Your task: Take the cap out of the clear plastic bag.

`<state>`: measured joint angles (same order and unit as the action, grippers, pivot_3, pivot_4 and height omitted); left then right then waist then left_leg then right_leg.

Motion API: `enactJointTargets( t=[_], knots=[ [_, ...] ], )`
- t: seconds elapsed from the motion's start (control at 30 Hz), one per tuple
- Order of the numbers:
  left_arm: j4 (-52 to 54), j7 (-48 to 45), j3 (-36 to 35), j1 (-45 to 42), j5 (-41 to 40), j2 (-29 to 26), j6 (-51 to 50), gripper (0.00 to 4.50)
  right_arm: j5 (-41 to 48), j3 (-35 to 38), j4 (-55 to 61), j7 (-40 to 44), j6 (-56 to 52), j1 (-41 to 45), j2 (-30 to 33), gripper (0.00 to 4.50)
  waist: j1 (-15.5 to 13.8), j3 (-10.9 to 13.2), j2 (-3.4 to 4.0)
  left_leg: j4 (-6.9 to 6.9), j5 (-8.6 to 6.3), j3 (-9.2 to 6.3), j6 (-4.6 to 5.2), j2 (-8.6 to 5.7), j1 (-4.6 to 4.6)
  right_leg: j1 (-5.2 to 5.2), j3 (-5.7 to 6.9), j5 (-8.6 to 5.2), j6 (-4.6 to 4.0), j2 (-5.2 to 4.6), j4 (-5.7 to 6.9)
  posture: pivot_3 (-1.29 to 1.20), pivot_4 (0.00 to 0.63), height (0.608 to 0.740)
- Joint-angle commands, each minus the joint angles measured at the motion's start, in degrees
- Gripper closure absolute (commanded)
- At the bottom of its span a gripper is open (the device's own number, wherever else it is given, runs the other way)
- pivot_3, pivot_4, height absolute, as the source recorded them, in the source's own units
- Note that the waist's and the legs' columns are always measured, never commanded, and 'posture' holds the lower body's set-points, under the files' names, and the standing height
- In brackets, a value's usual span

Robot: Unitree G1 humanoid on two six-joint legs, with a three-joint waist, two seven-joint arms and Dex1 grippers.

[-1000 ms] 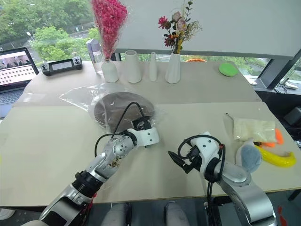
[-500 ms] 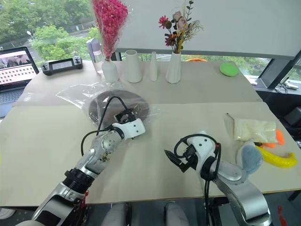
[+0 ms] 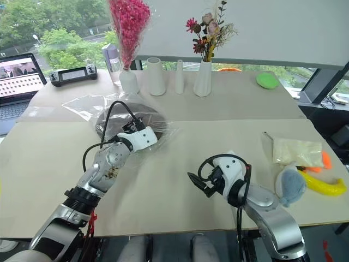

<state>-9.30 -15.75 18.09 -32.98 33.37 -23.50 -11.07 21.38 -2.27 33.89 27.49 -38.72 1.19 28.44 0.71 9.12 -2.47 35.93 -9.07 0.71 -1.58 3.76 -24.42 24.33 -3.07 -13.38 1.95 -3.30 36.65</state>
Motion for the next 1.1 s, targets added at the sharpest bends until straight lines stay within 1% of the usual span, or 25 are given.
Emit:
enactJointTargets(
  t=[0.03,0.17,0.33,0.53,0.7,0.83,0.93,1.1],
  knots=[
    [3.2,0.7,-1.8,-1.6,-0.5,0.1,0.5,2.93,-0.4,-0.2,0.5,0.3,2.3,0.8,-0.5,0.0,0.0,0.0,0.0,0.0,0.0,0.0,0.0,0.0,0.0,0.0,0.0,0.0,0.0,0.0,0.01,0.0,0.15,0.74],
    [3.9,0.4,-2.8,-2.1,-1.5,0.6,0.5,4.46,-0.7,-0.6,0.0,0.3,2.7,1.0,-0.7,0.0,0.1,0.0,0.0,0.0,0.0,0.0,0.0,0.0,0.02,0.0,0.0,-0.01,-0.01,0.01,0.02,0.0,0.15,0.74],
    [6.1,-1.4,-4.2,-4.6,-5.0,2.2,0.5,4.46,-0.8,-1.0,-0.5,0.2,3.1,1.5,-1.1,0.0,0.0,0.0,0.0,0.01,0.0,0.0,0.0,0.0,0.0,0.0,0.0,0.0,0.0,0.01,0.02,0.0,0.15,0.74],
    [7.1,-3.5,-5.3,-8.3,-6.6,2.4,-1.0,4.46,-0.6,-1.4,-0.5,0.1,3.1,1.7,-1.7,0.0,0.0,0.0,-0.01,0.01,0.0,-0.01,0.0,-0.01,-0.02,-0.01,0.01,0.07,0.12,0.01,-0.01,0.0,0.15,0.74],
    [9.3,-11.4,-6.8,-11.1,-13.4,3.7,-7.1,4.46,-1.0,-2.5,-1.3,-0.8,3.5,3.1,-3.8,0.0,0.2,0.0,-0.01,0.0,0.0,-0.01,0.01,0.0,-0.01,0.01,0.01,0.1,0.17,0.02,0.02,0.0,0.15,0.74],
    [9.6,-16.5,-7.0,-11.9,-16.1,2.1,-11.4,4.46,1.6,0.0,-3.7,-3.5,1.5,5.9,-8.6,0.0,0.3,0.0,0.0,0.0,0.01,-0.02,0.01,0.01,0.01,0.02,0.01,0.09,0.15,0.04,0.04,0.0,0.15,0.74],
    [9.2,-17.9,-7.2,-11.9,-17.9,2.1,-13.8,4.46,8.7,3.9,-5.1,-8.1,-5.3,9.0,-15.5,0.0,0.3,0.0,0.0,0.01,0.01,-0.02,0.01,0.02,0.01,0.02,0.01,0.11,0.17,0.05,0.07,0.0,0.15,0.74],
    [8.2,-19.0,-7.2,-13.0,-21.3,4.1,-17.3,4.46,16.4,3.8,-5.3,-10.9,-12.1,12.9,-22.9,0.0,0.2,0.0,0.01,0.0,0.01,-0.04,0.02,0.05,-0.03,0.04,0.02,0.13,0.19,0.07,0.08,0.0,0.15,0.74]
  ],
)
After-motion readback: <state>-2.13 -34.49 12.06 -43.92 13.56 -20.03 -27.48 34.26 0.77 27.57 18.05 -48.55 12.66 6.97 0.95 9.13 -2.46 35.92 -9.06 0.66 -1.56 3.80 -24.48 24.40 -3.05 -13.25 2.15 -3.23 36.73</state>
